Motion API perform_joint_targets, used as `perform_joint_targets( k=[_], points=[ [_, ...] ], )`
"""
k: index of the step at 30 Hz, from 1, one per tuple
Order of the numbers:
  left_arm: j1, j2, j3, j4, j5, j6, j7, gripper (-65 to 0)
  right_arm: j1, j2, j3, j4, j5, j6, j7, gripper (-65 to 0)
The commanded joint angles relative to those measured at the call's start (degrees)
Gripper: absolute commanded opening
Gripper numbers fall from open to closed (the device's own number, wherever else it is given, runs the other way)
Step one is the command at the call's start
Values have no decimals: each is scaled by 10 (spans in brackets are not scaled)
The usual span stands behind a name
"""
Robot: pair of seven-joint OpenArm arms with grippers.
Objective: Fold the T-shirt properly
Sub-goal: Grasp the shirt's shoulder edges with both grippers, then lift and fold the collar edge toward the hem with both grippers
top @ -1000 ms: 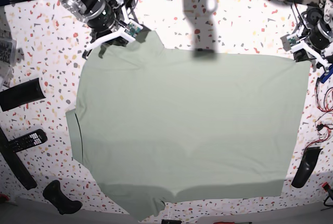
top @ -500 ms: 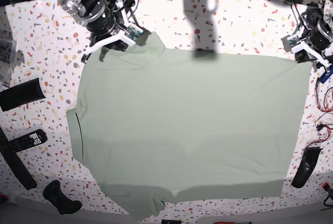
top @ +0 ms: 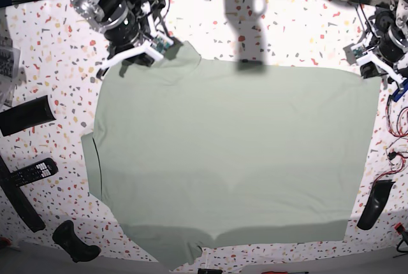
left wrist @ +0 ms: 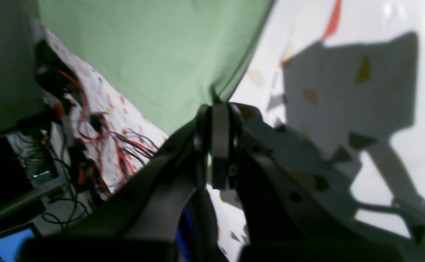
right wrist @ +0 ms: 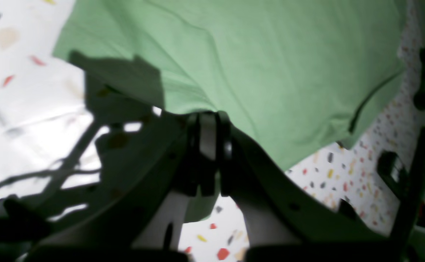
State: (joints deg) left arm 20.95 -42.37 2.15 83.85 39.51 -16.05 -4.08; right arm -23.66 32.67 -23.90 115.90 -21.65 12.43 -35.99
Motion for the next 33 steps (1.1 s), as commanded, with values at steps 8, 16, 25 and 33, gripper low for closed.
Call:
perform_joint_targets(
  k=[8, 16, 25, 33],
  points=[
    [-2, -23, -5, 44, -1, 0, 27, -650, 10, 5, 3, 12, -5, -9, 3, -650],
    [-2, -27, -5, 44, -1, 0, 17, -650, 45, 5, 3, 11, 57, -9, 1, -650],
    [-32, -7, -5, 44, -1, 0, 18, -650, 117, 5, 3, 6, 118, -9, -5, -650],
    [-51, 12, -5, 43, -46, 0, 40, -650, 155, 2, 3, -49, 118, -9, 2, -650]
  ],
)
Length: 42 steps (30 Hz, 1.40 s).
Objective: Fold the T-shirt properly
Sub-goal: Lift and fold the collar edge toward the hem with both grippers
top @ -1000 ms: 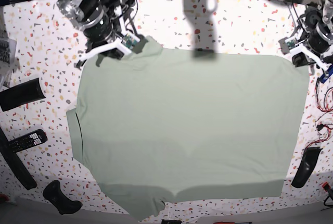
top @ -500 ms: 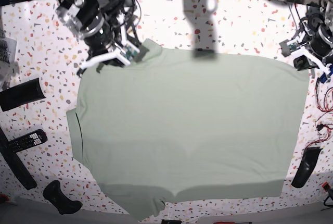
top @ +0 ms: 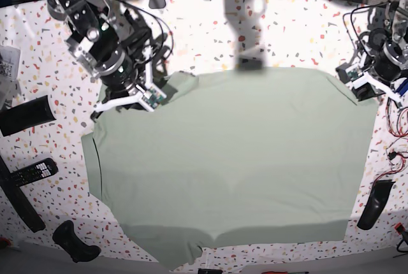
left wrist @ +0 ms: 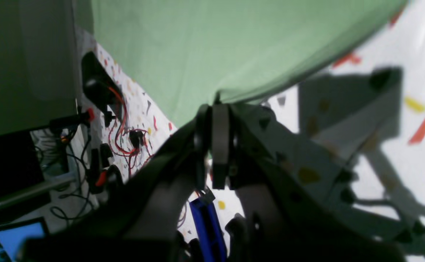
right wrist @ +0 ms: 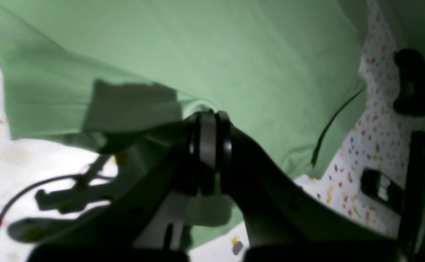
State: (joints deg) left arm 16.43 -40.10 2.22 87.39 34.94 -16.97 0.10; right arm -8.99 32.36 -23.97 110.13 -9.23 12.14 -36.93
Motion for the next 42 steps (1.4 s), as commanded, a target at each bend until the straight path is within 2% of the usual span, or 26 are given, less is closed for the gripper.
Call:
perform_joint_targets(
  k=[1, 4, 10, 14, 18, 23, 28, 30, 34, 39, 42],
  points=[
    [-5, -7, -6, 8, -1, 9, 5, -650, 15, 5, 3, -1, -5, -6, 12, -650],
    [-8, 17, -6, 7, 0, 9, 32, -650, 32, 5, 3, -25, 22, -5, 23, -650],
    [-33, 68, -7, 7, 1, 9, 50, -650, 66, 5, 3, -54, 67, 12, 29, -650],
    [-68, 77, -7, 7, -1, 9, 55, -650, 70, 5, 3, -54, 96, 11, -3, -650],
    [-99, 77, -7, 7, -1, 9, 55, -650, 71, 5, 3, -54, 112, 10, -4, -650],
    [-130, 77, -7, 7, -68, 9, 59, -650, 76, 5, 3, -54, 109, 2, -1, -650],
    [-147, 77, -7, 6, -195, 9, 54, -650, 85, 5, 3, -54, 110, 2, 2, -650],
    [-152, 77, -7, 5, -226, 9, 54, -650, 85, 5, 3, -54, 110, 2, 6, -650],
    [-165, 77, -7, -9, -232, 9, 55, -650, 94, 5, 3, -54, 110, 2, 14, -650],
    [-197, 77, -7, -87, -233, 9, 54, -650, 126, 5, 3, -55, 110, 2, 14, -650],
    [-209, 77, -7, -122, -253, 9, 29, -650, 146, 0, 3, -81, 111, 3, 34, -650]
  ],
)
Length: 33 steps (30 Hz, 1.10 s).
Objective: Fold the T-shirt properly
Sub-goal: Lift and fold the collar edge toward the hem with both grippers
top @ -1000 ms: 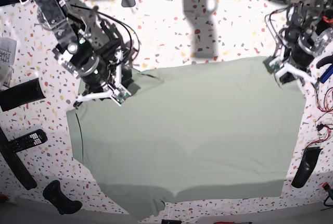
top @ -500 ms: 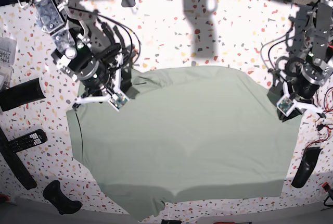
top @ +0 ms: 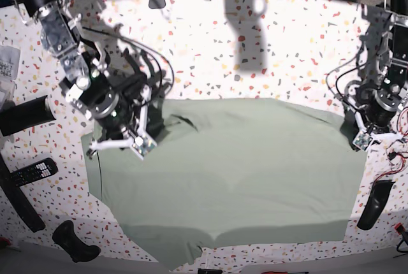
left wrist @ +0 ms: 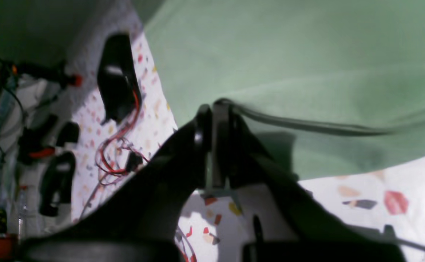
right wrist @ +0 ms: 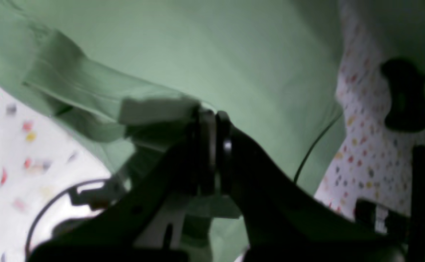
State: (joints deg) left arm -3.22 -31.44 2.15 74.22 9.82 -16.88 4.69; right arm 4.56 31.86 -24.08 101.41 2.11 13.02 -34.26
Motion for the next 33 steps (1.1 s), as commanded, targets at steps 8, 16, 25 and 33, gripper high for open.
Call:
perform_joint_targets(
  k=[8, 16, 25, 33],
  points=[
    [-28, -7, -6, -3, -54, 6, -28, -650, 73, -70, 4, -132, -44, 7, 24, -650],
    [-91, -7, -6, -100, -54, 6, -30, -650, 134, -134, 4, -150, -51, 24, 18, -650],
    [-125, -7, -6, -163, -58, -16, -30, -650, 203, -186, 4, -246, -52, 24, 23, -650],
    [-124, -1, -6, -164, -13, -16, -30, -650, 221, -196, 4, -290, -52, 24, 33, -650]
  ],
)
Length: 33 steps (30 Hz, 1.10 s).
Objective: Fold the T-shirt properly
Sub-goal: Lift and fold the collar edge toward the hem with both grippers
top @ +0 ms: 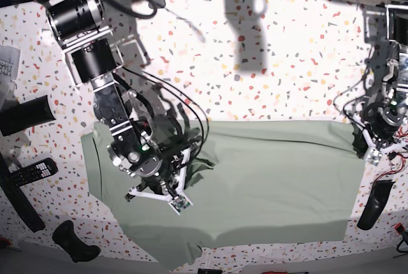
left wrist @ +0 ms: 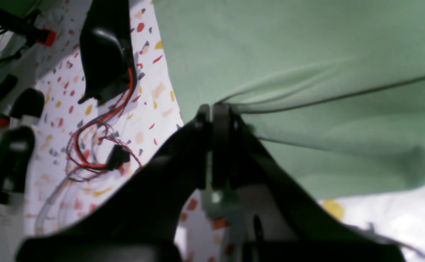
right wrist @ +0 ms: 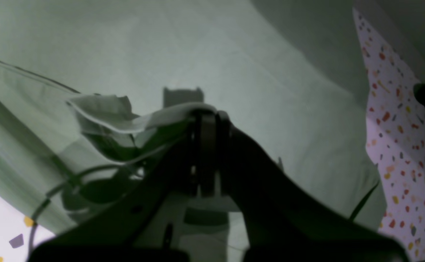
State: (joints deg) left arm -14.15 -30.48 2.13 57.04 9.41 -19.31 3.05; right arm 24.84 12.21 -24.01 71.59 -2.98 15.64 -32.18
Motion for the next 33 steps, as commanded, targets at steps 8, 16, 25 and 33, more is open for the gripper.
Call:
perform_joint_targets(
  k=[8, 16, 25, 33],
  points=[
    [-16, -10, -6, 8, 15, 9, -12, -650, 18, -2, 4, 8, -60, -70, 4, -650],
    [-15, -10, -6, 8, 15, 9, 1, -650, 18, -2, 4, 8, -88, -133, -30, -650],
    [-16, -10, -6, 8, 15, 9, 3, -650, 18, -2, 4, 8, -90, -161, -36, -650],
    [-16, -10, -6, 8, 15, 9, 4, -650, 20, -1, 4, 8, -101, -85, -25, -606]
  ],
)
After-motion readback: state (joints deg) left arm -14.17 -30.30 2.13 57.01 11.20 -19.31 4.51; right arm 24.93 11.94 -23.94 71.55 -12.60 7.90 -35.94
